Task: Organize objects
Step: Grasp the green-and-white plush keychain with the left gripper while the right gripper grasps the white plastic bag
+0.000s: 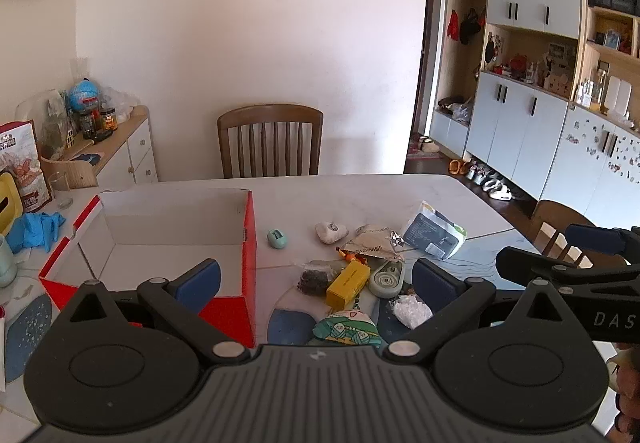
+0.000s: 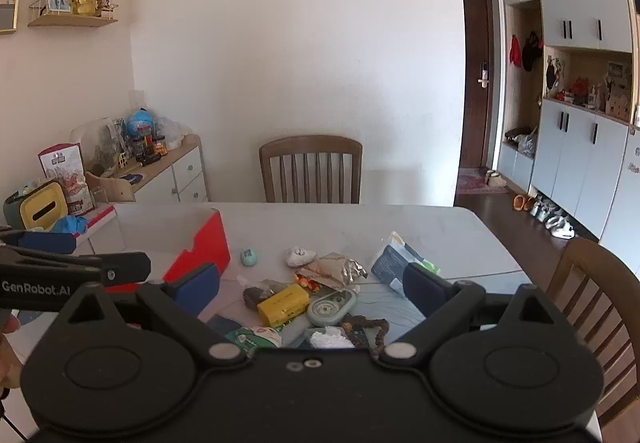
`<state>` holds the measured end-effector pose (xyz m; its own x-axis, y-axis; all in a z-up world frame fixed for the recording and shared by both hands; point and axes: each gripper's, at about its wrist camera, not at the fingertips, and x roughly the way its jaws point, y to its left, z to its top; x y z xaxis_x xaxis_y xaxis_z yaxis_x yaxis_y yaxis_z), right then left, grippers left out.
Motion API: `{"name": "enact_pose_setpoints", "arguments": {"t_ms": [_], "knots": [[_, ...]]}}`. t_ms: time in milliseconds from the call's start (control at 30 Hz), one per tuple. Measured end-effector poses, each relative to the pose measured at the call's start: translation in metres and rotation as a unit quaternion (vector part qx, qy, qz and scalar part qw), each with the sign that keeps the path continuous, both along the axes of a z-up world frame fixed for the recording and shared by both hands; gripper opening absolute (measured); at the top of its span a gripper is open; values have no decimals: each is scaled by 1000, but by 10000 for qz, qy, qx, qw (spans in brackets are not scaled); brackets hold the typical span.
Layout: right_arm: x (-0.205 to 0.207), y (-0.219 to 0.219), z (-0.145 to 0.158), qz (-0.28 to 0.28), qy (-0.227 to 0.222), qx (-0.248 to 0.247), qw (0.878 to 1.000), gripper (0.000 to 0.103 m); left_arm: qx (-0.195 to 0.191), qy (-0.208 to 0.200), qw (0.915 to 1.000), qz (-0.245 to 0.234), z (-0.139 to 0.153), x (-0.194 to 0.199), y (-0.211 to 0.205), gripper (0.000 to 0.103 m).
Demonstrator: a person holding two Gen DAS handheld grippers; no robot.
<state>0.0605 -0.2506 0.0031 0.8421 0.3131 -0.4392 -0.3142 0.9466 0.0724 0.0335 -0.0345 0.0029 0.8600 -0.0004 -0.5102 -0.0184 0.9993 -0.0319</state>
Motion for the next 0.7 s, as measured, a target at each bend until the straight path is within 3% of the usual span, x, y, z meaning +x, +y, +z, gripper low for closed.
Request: {"name": "enact_pose_setpoints", "arguments": {"t_ms": [367,700], "knots": [[45,-24,-21,277,223,-168,9992,93,173,206,9996,-43,-19,33,-20,103],[84,-34,-71,757,813,-748,9910,83,192,850,9953,-416,-72,68,-39,103]]}}
